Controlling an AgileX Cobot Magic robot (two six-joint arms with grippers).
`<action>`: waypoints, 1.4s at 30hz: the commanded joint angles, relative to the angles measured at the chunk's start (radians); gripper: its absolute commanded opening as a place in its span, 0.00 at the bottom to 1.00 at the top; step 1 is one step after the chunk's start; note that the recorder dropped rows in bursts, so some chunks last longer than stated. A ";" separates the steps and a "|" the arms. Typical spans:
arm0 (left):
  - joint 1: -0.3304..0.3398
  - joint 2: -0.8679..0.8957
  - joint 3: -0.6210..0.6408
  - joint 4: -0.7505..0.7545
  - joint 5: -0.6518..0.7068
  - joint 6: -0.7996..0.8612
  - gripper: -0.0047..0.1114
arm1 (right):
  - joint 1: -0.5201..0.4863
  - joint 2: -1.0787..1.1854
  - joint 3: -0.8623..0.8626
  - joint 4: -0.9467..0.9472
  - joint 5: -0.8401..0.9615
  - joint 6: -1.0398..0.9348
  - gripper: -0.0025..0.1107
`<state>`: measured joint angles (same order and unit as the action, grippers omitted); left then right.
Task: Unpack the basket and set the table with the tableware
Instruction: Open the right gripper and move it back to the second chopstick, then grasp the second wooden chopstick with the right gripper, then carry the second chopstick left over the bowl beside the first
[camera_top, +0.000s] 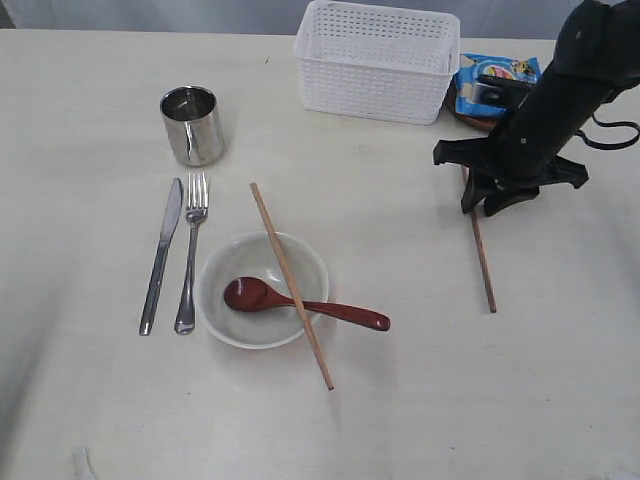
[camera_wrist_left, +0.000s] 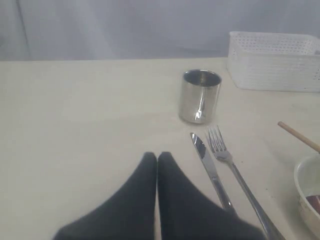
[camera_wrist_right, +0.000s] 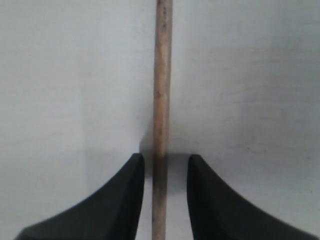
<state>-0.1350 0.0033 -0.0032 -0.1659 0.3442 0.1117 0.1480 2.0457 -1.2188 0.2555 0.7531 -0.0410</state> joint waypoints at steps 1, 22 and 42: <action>-0.008 -0.003 0.003 0.004 -0.002 -0.003 0.04 | -0.004 0.035 -0.001 -0.011 -0.040 0.003 0.29; -0.008 -0.003 0.003 0.004 -0.002 -0.001 0.04 | 0.126 0.077 -0.001 -0.410 0.009 0.311 0.02; -0.008 -0.003 0.003 0.004 -0.002 -0.001 0.04 | 0.364 -0.312 -0.057 -0.090 0.137 0.100 0.02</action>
<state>-0.1350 0.0033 -0.0032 -0.1659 0.3442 0.1117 0.4536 1.7684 -1.2426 0.1390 0.8166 0.0794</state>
